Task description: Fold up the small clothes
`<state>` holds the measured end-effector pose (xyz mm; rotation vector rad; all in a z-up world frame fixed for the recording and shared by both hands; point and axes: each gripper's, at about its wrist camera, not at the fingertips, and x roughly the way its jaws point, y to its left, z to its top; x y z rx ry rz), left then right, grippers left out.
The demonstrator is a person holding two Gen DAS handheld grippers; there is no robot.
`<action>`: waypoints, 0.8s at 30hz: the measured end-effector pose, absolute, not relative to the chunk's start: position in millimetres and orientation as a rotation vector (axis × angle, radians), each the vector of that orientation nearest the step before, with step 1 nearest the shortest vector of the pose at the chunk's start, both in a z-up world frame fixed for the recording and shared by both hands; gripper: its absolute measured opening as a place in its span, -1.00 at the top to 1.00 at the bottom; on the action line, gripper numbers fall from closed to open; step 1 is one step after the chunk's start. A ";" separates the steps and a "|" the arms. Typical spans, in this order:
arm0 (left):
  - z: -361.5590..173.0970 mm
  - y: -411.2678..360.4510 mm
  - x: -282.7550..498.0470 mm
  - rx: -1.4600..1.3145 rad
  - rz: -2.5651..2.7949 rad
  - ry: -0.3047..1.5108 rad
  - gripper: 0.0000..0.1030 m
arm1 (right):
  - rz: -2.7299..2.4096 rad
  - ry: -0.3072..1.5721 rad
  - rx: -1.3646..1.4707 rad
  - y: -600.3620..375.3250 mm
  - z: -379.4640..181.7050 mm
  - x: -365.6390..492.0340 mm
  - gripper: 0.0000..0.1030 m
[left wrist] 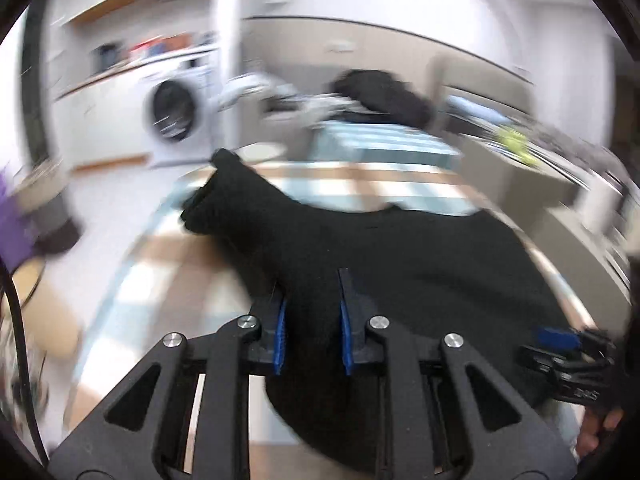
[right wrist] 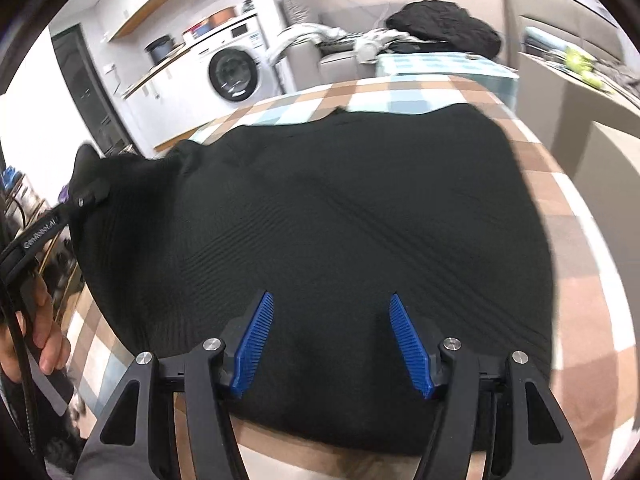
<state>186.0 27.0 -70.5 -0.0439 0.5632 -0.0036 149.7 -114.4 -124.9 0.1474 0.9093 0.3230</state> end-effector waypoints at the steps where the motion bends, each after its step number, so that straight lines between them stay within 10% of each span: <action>1: -70.0 9.2 189.6 -0.017 -0.069 0.569 0.66 | 0.304 0.904 0.153 -121.4 -122.7 147.3 -0.21; 9: -108.9 -69.9 194.5 -0.041 -0.509 0.795 0.41 | 0.148 0.892 0.247 -176.5 -116.7 138.4 -0.21; 14: -96.8 -45.1 169.3 -0.134 -0.571 0.750 -0.27 | 0.133 0.864 0.332 -191.0 -111.4 139.7 -0.21; 24: -113.7 23.9 175.0 -0.240 -0.351 0.807 -0.30 | 0.326 0.913 0.383 -160.7 -105.1 158.5 -0.21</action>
